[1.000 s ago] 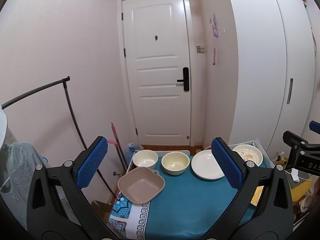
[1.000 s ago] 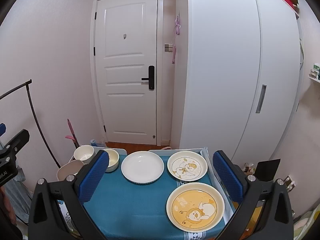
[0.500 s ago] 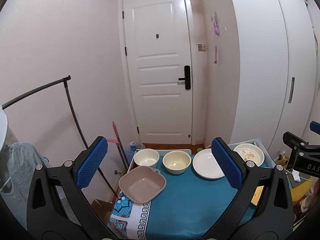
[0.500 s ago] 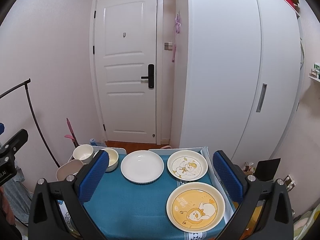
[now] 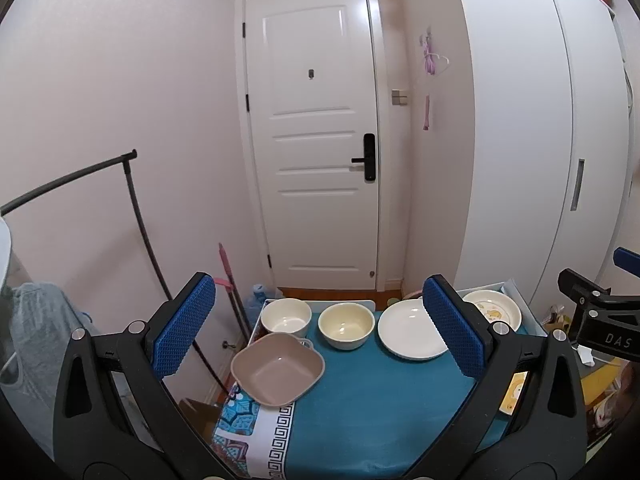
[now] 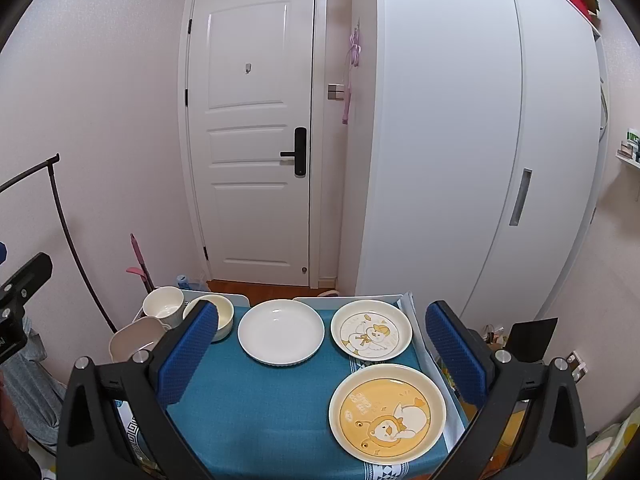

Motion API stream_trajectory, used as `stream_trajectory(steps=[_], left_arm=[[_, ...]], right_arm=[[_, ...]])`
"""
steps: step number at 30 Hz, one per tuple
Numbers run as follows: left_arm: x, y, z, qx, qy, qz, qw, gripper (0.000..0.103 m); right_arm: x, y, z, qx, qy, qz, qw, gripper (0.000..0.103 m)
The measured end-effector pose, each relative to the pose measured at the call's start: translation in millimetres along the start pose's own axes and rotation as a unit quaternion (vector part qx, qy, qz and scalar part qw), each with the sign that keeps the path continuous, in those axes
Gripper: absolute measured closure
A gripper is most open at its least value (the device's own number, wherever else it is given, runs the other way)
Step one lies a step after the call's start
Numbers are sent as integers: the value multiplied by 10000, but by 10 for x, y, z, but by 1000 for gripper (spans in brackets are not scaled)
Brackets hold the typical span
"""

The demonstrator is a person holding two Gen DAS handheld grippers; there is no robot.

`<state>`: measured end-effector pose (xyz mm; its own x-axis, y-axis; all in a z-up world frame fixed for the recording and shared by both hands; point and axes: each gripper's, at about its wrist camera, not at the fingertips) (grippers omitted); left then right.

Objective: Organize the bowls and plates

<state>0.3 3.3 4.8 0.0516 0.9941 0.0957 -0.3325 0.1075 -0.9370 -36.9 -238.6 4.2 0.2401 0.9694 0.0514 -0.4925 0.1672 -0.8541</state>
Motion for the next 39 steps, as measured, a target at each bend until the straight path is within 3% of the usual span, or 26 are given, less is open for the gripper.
stream_trajectory(steps=[39], left_arm=[[-96, -114, 17, -36, 35, -61, 10000, 0]], right_arm=[[3, -43, -24, 44, 21, -23, 10000, 0]])
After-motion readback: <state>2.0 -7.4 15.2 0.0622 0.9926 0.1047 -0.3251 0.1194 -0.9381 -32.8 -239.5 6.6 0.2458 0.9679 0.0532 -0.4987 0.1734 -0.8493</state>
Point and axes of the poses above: each gripper's, at about its wrist camera, not at the fingertips, and z roughly against the way its jaws point, x to its left, y to its underside, and after that the axes turned 2 degrees about -z, right-handed
